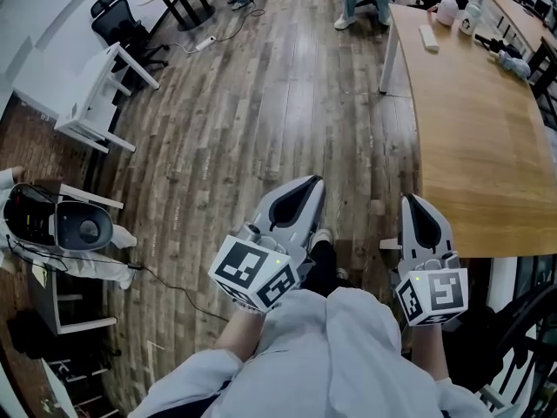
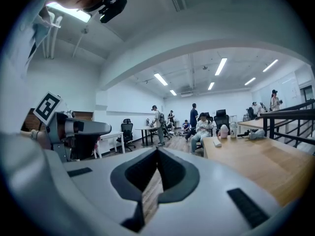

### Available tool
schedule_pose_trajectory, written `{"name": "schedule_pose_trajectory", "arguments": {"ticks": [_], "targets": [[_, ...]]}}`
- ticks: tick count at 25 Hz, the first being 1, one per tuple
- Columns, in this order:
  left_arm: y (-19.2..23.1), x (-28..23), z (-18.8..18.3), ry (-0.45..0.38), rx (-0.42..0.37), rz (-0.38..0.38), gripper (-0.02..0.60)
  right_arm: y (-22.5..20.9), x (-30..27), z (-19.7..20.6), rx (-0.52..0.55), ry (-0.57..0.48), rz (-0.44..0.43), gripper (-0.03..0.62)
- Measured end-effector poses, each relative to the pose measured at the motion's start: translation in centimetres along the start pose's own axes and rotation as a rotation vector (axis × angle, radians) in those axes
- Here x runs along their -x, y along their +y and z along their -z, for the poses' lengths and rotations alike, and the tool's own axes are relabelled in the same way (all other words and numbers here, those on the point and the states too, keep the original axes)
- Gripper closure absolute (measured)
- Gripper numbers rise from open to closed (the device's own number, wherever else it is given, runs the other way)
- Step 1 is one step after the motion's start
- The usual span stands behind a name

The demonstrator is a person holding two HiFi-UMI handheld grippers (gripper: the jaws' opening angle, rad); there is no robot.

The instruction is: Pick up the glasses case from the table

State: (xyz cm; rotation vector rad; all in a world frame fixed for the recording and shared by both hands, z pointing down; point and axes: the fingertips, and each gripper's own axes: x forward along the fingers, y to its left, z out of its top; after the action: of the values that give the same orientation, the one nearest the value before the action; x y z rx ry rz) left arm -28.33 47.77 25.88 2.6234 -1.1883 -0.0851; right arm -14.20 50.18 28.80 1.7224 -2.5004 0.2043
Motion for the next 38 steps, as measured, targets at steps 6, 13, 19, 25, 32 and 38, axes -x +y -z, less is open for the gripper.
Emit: {"name": "schedule_pose_trajectory", "arguments": {"ticks": [6,13,19,25,32,38], "targets": [[1.3,-1.6,-0.2,-0.006,0.007,0.002,0.578,-0.6,-1.8,-0.3,0.01,0.001,0.008,0.594],[4.5,-5.6,-1.4,-0.017,0.01,0.024,0.578,-2.4,-6.1,-0.8,0.016,0.006,0.026,0.594],[8.5,-9.9,-3.4,-0.014,0.008,0.048,0.578,-4.0,-11.8,-2.5,0.013,-0.001,0.05,0.594],[12.7,-13.7,-5.2,-0.021,0.005,0.08,0.578,-4.8,-17.2,-4.2,0.03,-0.005,0.072,0.594],[17.1,-17.2,-7.0,-0.032,0.011,0.115,0.578,-5.4,-22.4,-5.1,0.031,-0.001,0.1,0.594],[20.1,-18.4,-8.0,-0.046,0.011,0.122,0.578,-4.8,-26.2,-5.7,0.055,0.003,0.095,0.594]]}}
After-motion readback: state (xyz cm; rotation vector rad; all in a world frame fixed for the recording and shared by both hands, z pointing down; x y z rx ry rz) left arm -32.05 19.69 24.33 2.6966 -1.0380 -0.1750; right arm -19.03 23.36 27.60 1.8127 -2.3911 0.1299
